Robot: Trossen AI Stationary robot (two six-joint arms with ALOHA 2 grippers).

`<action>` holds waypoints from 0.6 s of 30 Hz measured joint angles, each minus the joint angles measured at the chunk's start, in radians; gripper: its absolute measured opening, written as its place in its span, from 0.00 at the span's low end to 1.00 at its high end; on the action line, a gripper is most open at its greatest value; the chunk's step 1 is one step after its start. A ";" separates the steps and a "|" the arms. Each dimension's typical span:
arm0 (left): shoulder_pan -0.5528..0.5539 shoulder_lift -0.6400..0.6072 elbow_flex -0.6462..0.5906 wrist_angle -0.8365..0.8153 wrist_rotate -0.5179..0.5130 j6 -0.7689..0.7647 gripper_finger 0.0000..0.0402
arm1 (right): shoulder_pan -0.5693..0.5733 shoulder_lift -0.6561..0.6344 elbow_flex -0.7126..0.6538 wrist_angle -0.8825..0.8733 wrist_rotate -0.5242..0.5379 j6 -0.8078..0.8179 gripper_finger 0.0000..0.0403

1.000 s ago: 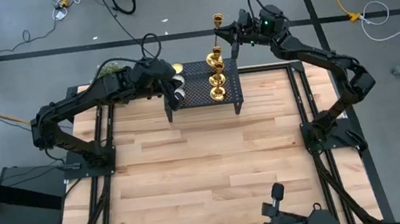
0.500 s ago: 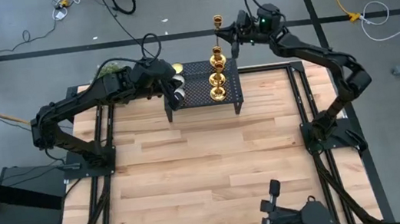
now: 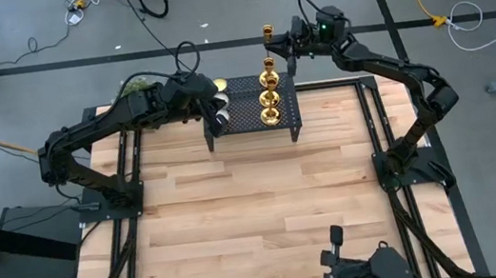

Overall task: Pick & Place candle stick holders
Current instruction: Put the gold candle holder on the shelf aligned with the other gold candle holders

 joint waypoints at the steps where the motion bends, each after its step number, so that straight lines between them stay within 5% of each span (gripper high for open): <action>1: 0.000 0.000 0.000 0.000 0.000 0.000 0.07 | 0.000 0.000 0.000 -0.003 0.000 0.000 0.02; 18: 0.000 0.000 0.000 0.000 0.000 0.000 0.07 | 0.000 0.000 0.000 -0.029 0.000 0.010 0.02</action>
